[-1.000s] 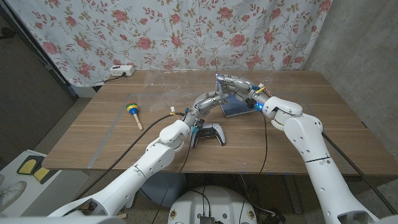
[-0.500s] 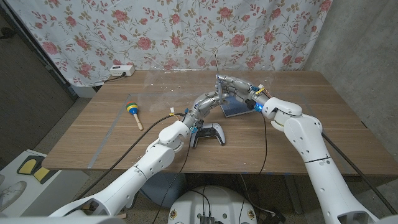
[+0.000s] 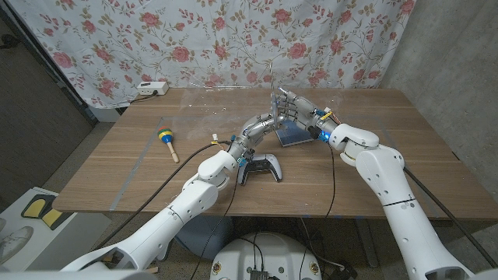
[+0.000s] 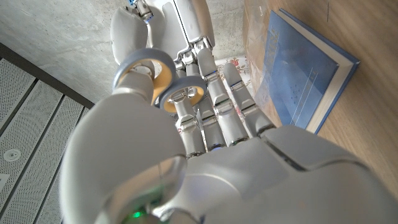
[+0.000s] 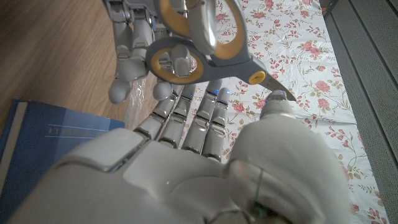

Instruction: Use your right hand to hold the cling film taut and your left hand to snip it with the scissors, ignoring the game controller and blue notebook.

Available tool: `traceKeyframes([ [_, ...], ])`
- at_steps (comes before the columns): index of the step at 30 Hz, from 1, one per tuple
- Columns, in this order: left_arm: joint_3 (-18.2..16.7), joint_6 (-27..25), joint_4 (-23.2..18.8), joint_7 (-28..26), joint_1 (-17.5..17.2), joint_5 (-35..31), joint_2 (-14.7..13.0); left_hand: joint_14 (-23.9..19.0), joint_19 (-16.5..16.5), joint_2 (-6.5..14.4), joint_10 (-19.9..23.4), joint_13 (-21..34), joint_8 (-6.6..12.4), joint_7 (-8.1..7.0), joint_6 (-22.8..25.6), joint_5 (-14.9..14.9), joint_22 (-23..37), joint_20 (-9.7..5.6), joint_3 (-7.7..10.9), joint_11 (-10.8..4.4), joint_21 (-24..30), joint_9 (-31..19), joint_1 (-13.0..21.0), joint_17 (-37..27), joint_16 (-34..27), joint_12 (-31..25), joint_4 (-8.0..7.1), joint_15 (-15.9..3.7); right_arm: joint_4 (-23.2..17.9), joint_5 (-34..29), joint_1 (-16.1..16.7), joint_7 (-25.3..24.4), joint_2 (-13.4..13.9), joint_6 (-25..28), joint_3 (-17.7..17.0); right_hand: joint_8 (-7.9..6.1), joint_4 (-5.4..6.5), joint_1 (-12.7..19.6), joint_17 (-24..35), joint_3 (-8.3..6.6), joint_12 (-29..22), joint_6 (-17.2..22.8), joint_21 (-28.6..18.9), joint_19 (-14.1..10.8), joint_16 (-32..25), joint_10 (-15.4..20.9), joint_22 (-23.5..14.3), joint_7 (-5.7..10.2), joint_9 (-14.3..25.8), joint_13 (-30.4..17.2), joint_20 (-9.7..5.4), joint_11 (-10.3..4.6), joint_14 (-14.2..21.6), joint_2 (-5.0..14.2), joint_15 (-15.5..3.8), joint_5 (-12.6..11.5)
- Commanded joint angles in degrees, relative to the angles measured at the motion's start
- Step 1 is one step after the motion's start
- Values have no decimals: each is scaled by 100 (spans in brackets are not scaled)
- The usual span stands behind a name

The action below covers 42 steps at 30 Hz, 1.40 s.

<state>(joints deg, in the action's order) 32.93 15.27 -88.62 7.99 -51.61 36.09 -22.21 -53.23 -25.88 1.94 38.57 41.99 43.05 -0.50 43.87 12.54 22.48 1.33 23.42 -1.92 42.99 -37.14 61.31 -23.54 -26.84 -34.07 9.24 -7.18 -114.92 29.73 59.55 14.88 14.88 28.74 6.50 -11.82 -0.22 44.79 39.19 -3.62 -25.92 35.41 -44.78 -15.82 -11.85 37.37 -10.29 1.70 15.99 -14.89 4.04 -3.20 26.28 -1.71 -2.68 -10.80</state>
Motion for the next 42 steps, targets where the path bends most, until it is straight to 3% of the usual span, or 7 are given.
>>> traceKeyframes([
  [1, -22, 53, -30, 21, -64, 25, -10, -605, 48, 433, 774, 26, 42, -177, -288, -13, 25, -11, -10, -752, 59, 6, 422, -37, 18, 28, -5, -598, -27, -97, 94, -70, 73, -249, 6, 99, 18, -191, -145, 94, 301, -435, 91, -46, 74, -412, -3, -57, -33, 76, 171, 134, -285, -68, -166, 9],
  [5, -41, 82, -78, -25, -107, 9, -26, -607, 72, 441, 768, 34, 68, -175, -317, -19, 30, -5, -11, -749, 97, 3, 408, -46, 50, 43, -17, -593, -67, -104, 136, -220, 58, -215, -46, 125, 55, -339, -237, 151, 488, -737, 202, 69, 120, -661, 0, -93, -57, 115, 235, 167, -609, -81, 6, 0],
  [27, -357, -432, -1202, -908, -613, 81, -460, -820, 25, 374, 1050, -36, 336, -240, -231, 35, 20, -67, -59, -770, 340, -15, 353, -60, 166, 71, -9, -611, -34, 17, 249, -508, -88, 31, -418, 27, 51, -370, -308, 134, 529, -669, 279, 85, 37, -570, 1, -117, -80, 138, 262, 165, -616, 10, -16, -25],
  [29, -376, -533, -1310, -969, -632, 103, -516, -834, 26, 367, 1061, -28, 388, -235, -228, 41, 17, -69, -78, -773, 359, -39, 347, -59, 180, 70, -9, -625, -13, 43, 245, -508, -109, 72, -450, 12, 41, -355, -321, 124, 529, -644, 287, 81, 20, -544, 1, -117, -84, 140, 259, 156, -586, 24, -27, -29],
  [30, -389, -603, -1368, -984, -643, 146, -550, -893, 40, 301, 1069, -39, 526, -246, -288, 51, 12, -60, -140, -777, 393, -131, 375, -65, 193, 89, 32, -593, -5, 44, 245, -504, -112, 79, -461, 7, 40, -355, -325, 124, 528, -634, 288, 76, 19, -536, 1, -116, -84, 141, 257, 153, -586, 26, -25, -29],
  [42, -687, -1572, -2184, -1402, -906, 860, -1024, -946, 14, 288, 1113, -55, 540, -198, -286, 104, 8, -39, -105, -722, 449, -81, 406, -72, 215, 100, 47, -537, 56, 35, 250, -566, -171, 273, -588, -22, 6, -316, -366, 103, 539, -590, 317, 61, -4, -480, 1, -114, -96, 150, 241, 128, -579, 60, -55, -37],
])
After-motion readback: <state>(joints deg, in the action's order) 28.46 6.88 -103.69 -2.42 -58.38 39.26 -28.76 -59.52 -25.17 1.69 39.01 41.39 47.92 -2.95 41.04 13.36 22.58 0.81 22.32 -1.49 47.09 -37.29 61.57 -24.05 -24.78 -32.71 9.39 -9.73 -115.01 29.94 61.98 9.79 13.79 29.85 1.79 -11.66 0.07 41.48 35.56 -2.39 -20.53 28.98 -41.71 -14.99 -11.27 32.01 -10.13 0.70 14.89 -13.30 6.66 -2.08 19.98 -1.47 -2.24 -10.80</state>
